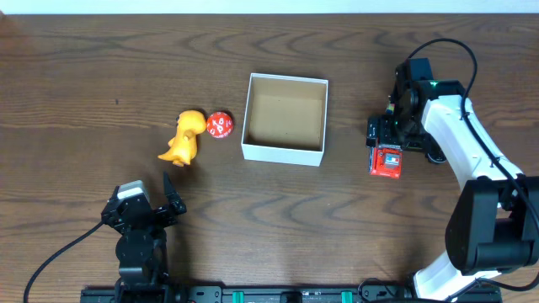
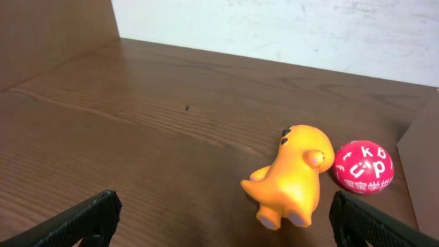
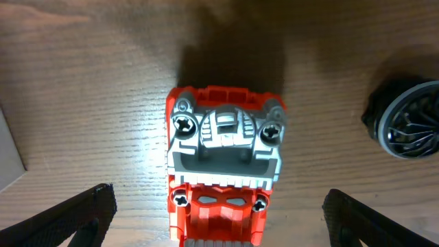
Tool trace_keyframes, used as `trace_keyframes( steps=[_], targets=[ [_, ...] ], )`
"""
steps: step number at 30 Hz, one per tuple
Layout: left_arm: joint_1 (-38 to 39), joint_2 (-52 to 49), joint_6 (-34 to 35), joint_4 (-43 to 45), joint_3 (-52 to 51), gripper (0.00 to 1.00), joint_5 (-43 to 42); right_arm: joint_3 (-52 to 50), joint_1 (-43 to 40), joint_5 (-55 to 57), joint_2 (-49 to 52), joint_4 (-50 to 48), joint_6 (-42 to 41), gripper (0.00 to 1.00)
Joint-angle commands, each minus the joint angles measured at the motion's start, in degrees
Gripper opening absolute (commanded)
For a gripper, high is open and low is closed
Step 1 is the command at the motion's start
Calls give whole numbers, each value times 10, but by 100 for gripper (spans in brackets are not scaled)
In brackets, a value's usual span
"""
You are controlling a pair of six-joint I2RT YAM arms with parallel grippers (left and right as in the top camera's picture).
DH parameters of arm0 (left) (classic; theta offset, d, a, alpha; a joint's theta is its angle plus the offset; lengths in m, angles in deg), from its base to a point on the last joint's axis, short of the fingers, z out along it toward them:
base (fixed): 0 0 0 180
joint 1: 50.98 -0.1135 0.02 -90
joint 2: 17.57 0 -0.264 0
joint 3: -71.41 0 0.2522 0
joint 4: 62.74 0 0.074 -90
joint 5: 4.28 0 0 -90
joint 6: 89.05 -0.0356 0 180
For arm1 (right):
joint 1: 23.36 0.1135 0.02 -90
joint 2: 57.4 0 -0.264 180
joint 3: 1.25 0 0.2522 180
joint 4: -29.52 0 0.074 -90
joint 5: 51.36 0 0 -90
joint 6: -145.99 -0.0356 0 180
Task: Pack container
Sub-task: 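Reach right gripper down over the red fire truck and grasp it, then lift the fire truck with right gripper and carry it over the box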
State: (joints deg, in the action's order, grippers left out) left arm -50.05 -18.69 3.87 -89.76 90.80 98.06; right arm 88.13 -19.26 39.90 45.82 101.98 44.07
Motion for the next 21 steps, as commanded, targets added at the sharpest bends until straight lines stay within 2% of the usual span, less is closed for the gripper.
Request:
trace_keyframes(
  steps=[1,11,21],
  targets=[
    [2,0,-5,-15,-10,98,1,-20,5,-2,14,-7,18,99],
    [2,0,-5,-15,-10,98,1,-85,5,-2,14,-75,22,99],
    [2,0,-5,-15,-10,98,1,-91,5,-2,14,-103,28,99]
  ],
)
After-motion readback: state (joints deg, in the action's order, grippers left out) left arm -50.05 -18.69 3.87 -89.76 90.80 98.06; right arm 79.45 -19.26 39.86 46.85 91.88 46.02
